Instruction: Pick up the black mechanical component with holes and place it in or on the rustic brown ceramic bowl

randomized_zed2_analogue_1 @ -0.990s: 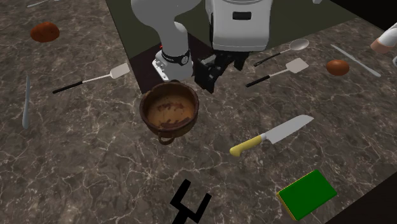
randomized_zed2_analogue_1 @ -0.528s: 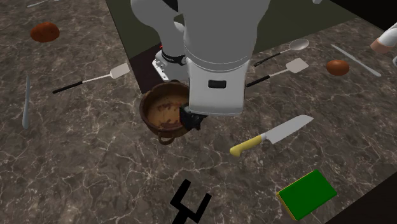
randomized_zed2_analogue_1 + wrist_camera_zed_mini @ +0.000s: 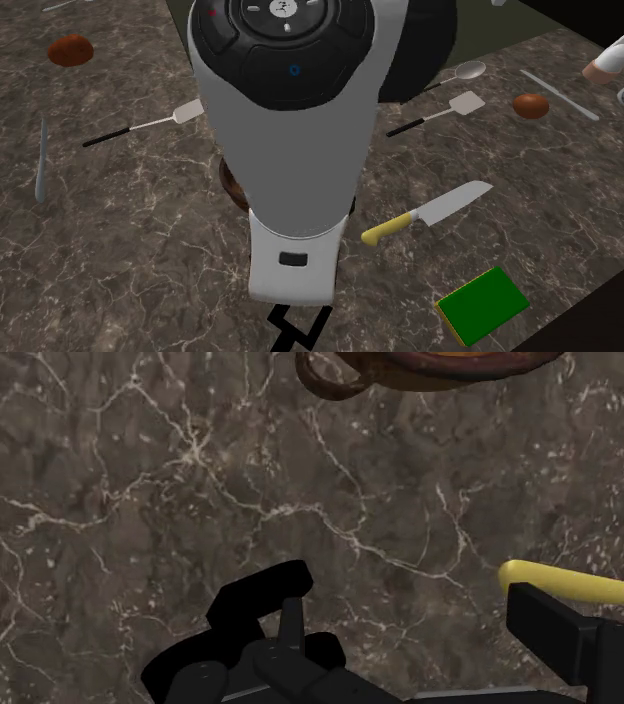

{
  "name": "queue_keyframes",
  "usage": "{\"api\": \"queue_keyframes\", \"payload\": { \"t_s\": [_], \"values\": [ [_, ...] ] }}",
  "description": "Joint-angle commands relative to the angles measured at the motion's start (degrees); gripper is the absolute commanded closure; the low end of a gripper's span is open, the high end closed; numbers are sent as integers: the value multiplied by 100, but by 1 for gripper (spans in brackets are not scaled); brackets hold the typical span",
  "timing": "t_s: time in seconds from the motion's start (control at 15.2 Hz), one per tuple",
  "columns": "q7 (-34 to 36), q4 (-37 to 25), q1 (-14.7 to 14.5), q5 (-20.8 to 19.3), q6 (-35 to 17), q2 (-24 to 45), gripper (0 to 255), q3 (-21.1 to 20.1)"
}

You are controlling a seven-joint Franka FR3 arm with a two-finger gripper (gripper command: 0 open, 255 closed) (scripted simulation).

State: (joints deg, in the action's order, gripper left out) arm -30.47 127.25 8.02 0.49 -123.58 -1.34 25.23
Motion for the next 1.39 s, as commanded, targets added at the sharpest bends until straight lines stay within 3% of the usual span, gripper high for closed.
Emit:
{"api": "queue_keyframes", "payload": {
  "t_s": [0.0,0.46,0.92,1.32],
  "values": [
    [-280,-277,74,204,-189,466,0,90],
    [-1079,-1378,535,912,-500,1906,0,122],
    [-1220,-1243,616,1128,-936,2242,0,17],
    [-1232,-1235,624,1146,-971,2271,0,6]
  ]
}}
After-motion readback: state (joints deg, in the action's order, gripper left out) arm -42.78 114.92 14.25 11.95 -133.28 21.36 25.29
